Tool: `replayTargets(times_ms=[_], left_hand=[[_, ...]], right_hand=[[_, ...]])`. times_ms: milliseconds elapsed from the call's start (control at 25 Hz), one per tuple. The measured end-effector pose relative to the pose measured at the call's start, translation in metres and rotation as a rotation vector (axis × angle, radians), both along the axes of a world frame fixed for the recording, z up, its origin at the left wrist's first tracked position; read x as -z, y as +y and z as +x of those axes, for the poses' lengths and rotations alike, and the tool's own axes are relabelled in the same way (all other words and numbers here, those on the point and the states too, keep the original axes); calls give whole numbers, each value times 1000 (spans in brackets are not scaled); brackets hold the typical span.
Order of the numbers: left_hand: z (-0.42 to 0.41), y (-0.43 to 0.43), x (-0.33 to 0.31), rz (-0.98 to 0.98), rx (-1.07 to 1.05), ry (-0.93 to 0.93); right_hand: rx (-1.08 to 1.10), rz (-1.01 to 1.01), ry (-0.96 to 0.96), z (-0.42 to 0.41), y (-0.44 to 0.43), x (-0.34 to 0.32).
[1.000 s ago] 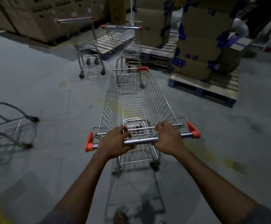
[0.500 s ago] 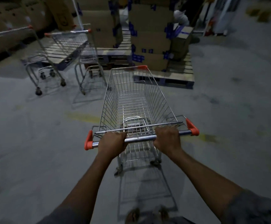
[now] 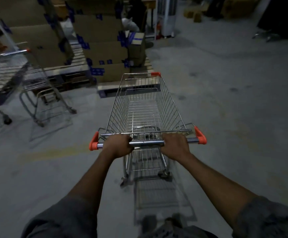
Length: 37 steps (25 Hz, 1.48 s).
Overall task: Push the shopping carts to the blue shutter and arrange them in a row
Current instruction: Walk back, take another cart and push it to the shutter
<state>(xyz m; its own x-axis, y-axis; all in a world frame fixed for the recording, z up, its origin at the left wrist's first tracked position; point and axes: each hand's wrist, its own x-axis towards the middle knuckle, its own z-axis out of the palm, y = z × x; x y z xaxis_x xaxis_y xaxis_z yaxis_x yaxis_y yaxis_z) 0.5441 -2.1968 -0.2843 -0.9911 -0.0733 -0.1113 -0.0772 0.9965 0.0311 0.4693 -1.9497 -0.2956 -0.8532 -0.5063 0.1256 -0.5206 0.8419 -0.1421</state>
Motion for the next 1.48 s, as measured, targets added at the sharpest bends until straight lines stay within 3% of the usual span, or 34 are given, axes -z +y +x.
replayTargets(times_ms=[360, 560, 1040, 1280, 1480], left_hand=[[-75, 52, 1, 0, 285, -41], [-101, 107, 9, -84, 399, 191], [-195, 232, 35, 68, 724, 472], [-258, 303, 21, -34, 673, 279], [-321, 368, -4, -77, 672, -179]], right_hand=[[282, 131, -45, -2, 57, -3], [456, 106, 68, 0, 102, 8], [642, -32, 329, -47, 229, 40], [757, 61, 94, -90, 284, 26], [804, 96, -108, -124, 331, -1]])
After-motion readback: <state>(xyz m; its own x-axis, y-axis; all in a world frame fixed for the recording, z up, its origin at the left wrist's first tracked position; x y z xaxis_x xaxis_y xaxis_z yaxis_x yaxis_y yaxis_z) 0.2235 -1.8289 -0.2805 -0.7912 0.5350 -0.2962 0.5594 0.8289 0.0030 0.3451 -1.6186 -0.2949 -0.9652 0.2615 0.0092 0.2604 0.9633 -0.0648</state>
